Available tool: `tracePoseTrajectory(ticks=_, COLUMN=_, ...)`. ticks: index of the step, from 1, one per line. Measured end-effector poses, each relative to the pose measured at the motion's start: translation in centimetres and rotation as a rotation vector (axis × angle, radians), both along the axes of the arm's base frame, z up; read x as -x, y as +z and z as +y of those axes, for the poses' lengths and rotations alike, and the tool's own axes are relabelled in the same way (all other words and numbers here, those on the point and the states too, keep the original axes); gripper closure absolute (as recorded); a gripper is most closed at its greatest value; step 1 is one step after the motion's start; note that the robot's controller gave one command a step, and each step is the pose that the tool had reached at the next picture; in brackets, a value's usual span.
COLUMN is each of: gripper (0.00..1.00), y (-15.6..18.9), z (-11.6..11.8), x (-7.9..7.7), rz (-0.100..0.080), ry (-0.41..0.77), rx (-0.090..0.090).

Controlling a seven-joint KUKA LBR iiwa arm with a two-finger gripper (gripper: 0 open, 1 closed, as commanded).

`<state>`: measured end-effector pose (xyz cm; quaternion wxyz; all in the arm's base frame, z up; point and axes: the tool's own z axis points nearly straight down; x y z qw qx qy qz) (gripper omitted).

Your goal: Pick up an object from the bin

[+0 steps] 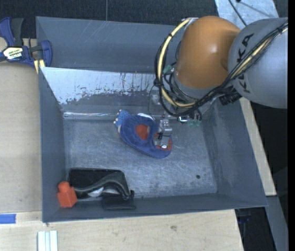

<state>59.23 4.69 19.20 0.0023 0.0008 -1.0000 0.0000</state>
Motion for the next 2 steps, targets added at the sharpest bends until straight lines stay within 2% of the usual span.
tracePoseTrajectory(ticks=1, gripper=0.0, y=-9.55, z=0.76, x=-0.14, rz=-0.008, ry=-0.203, rx=0.0)
tracePoseTrajectory(ticks=2, gripper=1.0, y=-9.21, z=0.73, x=-0.32, rz=-0.014, ry=-0.202, rx=-0.001)
